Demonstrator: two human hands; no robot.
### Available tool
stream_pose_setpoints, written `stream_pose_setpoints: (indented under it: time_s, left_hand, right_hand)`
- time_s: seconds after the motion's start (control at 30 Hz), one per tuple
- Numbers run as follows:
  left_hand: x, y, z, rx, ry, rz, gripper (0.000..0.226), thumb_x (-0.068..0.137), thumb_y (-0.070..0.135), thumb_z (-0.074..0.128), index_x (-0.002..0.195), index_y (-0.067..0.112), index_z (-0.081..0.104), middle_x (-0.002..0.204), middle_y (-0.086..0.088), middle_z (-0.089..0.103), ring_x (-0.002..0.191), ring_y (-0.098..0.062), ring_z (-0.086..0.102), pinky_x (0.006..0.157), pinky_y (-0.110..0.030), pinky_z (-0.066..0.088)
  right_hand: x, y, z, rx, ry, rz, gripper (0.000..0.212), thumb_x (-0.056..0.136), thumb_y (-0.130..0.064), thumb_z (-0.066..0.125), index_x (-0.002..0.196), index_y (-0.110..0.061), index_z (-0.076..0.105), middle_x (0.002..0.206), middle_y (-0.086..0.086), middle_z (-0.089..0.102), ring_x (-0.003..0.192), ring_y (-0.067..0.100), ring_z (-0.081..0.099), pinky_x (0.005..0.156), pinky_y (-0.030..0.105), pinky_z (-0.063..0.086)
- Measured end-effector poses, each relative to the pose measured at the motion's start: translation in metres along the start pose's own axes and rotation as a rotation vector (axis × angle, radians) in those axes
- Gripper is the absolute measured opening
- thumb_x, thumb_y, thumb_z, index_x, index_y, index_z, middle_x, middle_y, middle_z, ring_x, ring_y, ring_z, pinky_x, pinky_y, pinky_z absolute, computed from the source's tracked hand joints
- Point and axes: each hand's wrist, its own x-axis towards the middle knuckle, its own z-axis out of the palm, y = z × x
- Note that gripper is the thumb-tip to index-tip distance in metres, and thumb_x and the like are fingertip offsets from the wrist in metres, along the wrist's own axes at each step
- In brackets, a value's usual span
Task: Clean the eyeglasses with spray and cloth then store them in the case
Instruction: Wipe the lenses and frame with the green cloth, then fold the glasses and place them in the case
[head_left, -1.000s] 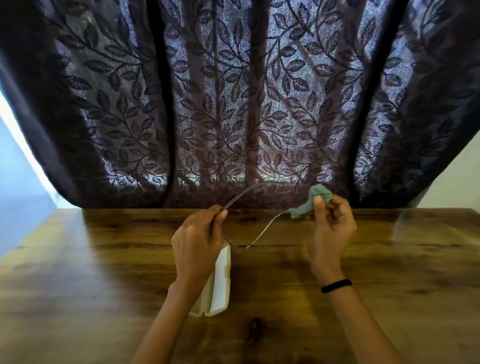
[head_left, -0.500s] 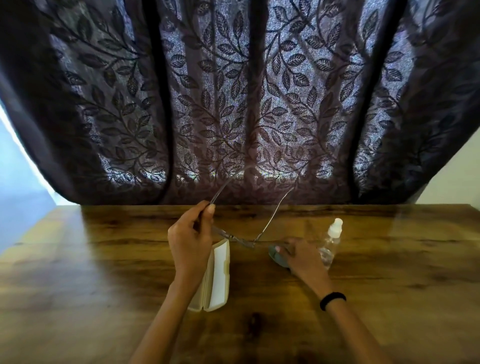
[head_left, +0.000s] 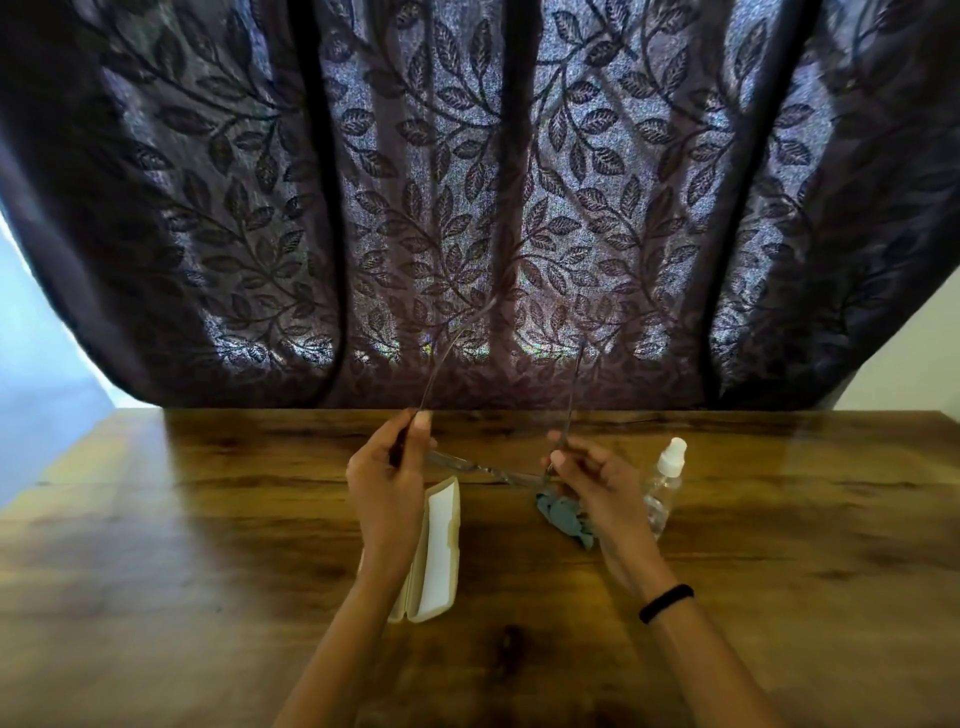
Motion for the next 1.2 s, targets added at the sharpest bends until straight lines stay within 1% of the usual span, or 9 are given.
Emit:
stream_pose_setpoints:
  time_s: [0.23, 0.4, 0.47, 0.53, 0.6, 0.83, 1.0, 1.1, 1.2]
  left_hand:
    - [0.001, -0.007, -0.006, 0.043, -0.092, -0.080, 0.016, 0.082, 0.023, 0.066, 0.095, 0.015, 0.071, 0.081, 0.007, 0.072, 0.076, -0.002, 0.066, 0.068, -0.011, 0.049]
    - [0.001, -0.007, -0.006, 0.132, -0.095, -0.036, 0.019, 0.079, 0.022, 0.068, 0.096, 0.013, 0.071, 0.080, 0.008, 0.071, 0.073, 0.005, 0.064, 0.064, -0.005, 0.046]
    - [0.002, -0.007, -0.007, 0.150, -0.108, -0.026, 0.020, 0.079, 0.021, 0.069, 0.096, 0.011, 0.072, 0.081, 0.004, 0.072, 0.075, 0.002, 0.065, 0.066, -0.009, 0.049]
    - [0.003, -0.006, -0.007, 0.155, -0.131, -0.010, 0.019, 0.078, 0.019, 0.069, 0.095, 0.011, 0.072, 0.082, 0.003, 0.072, 0.078, 0.000, 0.065, 0.068, -0.011, 0.050]
    - [0.004, -0.004, -0.008, 0.141, -0.157, 0.006, 0.018, 0.078, 0.018, 0.068, 0.094, 0.011, 0.072, 0.080, 0.004, 0.071, 0.076, 0.001, 0.066, 0.067, -0.009, 0.049]
    - [0.007, 0.000, -0.014, 0.098, -0.230, 0.053, 0.014, 0.079, 0.014, 0.067, 0.092, 0.018, 0.069, 0.083, 0.007, 0.070, 0.075, 0.003, 0.065, 0.063, -0.008, 0.048]
    - [0.012, 0.001, -0.021, 0.421, -0.323, 0.345, 0.012, 0.078, 0.013, 0.070, 0.090, 0.011, 0.072, 0.080, 0.004, 0.070, 0.069, -0.012, 0.065, 0.058, -0.031, 0.055]
    - [0.011, -0.001, -0.023, 0.586, -0.460, 0.417, 0.008, 0.081, 0.012, 0.067, 0.088, 0.015, 0.072, 0.078, 0.004, 0.067, 0.070, -0.015, 0.062, 0.056, -0.033, 0.051]
    - [0.007, -0.004, -0.024, 0.583, -0.517, 0.383, 0.010, 0.083, 0.012, 0.065, 0.090, 0.014, 0.073, 0.078, 0.004, 0.065, 0.068, -0.014, 0.061, 0.055, -0.032, 0.050]
  right_hand:
    - [0.004, -0.003, -0.008, -0.205, 0.118, -0.232, 0.029, 0.082, -0.008, 0.064, 0.100, -0.030, 0.059, 0.091, 0.004, 0.069, 0.085, 0.009, 0.065, 0.074, 0.019, 0.052]
    - [0.002, -0.004, -0.007, -0.428, 0.121, -0.387, 0.030, 0.084, -0.007, 0.062, 0.107, -0.026, 0.059, 0.094, -0.007, 0.065, 0.082, -0.015, 0.058, 0.067, 0.002, 0.044]
    - [0.002, -0.006, -0.008, -0.503, 0.097, -0.436, 0.027, 0.085, -0.007, 0.061, 0.108, -0.020, 0.063, 0.097, -0.002, 0.066, 0.081, -0.005, 0.061, 0.073, 0.011, 0.049]
    - [0.001, -0.006, -0.009, -0.616, 0.052, -0.500, 0.024, 0.086, -0.005, 0.059, 0.106, -0.015, 0.067, 0.098, 0.001, 0.068, 0.086, 0.011, 0.061, 0.079, 0.032, 0.052]
    - [0.000, -0.006, -0.008, -0.682, -0.001, -0.531, 0.026, 0.087, 0.000, 0.056, 0.103, -0.015, 0.069, 0.094, 0.005, 0.067, 0.087, 0.020, 0.058, 0.074, 0.038, 0.051]
    - [0.002, -0.006, -0.010, -0.586, -0.063, -0.437, 0.021, 0.083, -0.001, 0.061, 0.095, -0.015, 0.072, 0.092, 0.007, 0.067, 0.088, 0.020, 0.060, 0.074, 0.033, 0.051]
    - [0.006, -0.006, -0.011, -0.494, -0.030, -0.333, 0.020, 0.081, -0.007, 0.066, 0.080, -0.027, 0.067, 0.082, -0.007, 0.067, 0.079, 0.006, 0.062, 0.068, 0.016, 0.049]
    - [0.009, -0.008, -0.011, -0.455, -0.020, -0.315, 0.026, 0.077, -0.004, 0.069, 0.075, -0.030, 0.065, 0.077, -0.016, 0.065, 0.074, -0.001, 0.062, 0.067, 0.011, 0.049]
    - [0.011, -0.009, -0.013, -0.415, -0.038, -0.263, 0.020, 0.078, -0.001, 0.066, 0.081, -0.020, 0.068, 0.079, -0.010, 0.067, 0.075, -0.002, 0.062, 0.068, 0.008, 0.049]
